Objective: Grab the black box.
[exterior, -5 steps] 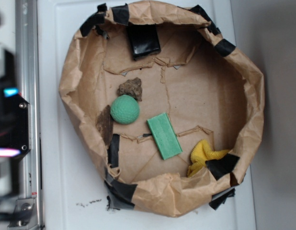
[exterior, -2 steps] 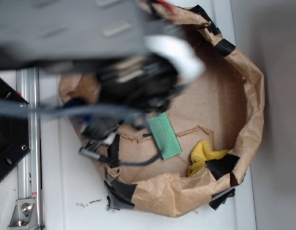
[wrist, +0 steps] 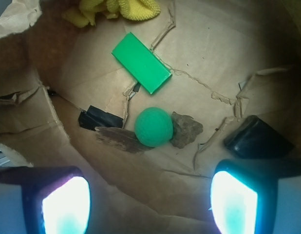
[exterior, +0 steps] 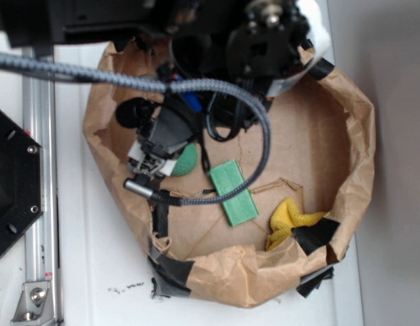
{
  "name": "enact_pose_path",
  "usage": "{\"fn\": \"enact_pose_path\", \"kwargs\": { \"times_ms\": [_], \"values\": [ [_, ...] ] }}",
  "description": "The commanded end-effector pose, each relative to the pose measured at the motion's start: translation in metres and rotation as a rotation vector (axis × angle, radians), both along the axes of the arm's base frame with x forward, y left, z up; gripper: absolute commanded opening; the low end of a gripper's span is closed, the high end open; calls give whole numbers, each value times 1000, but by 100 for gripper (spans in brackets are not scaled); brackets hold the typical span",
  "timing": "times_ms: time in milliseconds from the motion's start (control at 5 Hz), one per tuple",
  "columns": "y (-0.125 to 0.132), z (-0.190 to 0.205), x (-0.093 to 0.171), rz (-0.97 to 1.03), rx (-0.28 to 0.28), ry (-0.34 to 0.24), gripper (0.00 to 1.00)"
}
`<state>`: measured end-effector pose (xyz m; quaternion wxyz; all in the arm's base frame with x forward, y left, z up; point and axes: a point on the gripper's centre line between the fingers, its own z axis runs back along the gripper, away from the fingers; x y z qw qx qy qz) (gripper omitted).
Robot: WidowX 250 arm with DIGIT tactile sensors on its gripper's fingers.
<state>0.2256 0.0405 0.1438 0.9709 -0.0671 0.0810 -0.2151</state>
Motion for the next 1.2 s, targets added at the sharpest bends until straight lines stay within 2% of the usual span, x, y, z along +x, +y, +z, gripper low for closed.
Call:
{"fn": "enact_pose_path", "kwargs": {
  "times_ms": [0, 200, 400, 600, 800, 1000],
  "values": [
    [9, -8, 13, -223, 148, -67, 100],
    [22, -31, 21, -478, 205, -55, 100],
    [16, -53, 22, -685, 288, 20, 100],
    [26, -76, 10, -872, 285, 129, 100],
    [55, -86, 4, -833, 217, 147, 100],
    [73, -88, -1, -810, 139, 114, 100]
  ]
}}
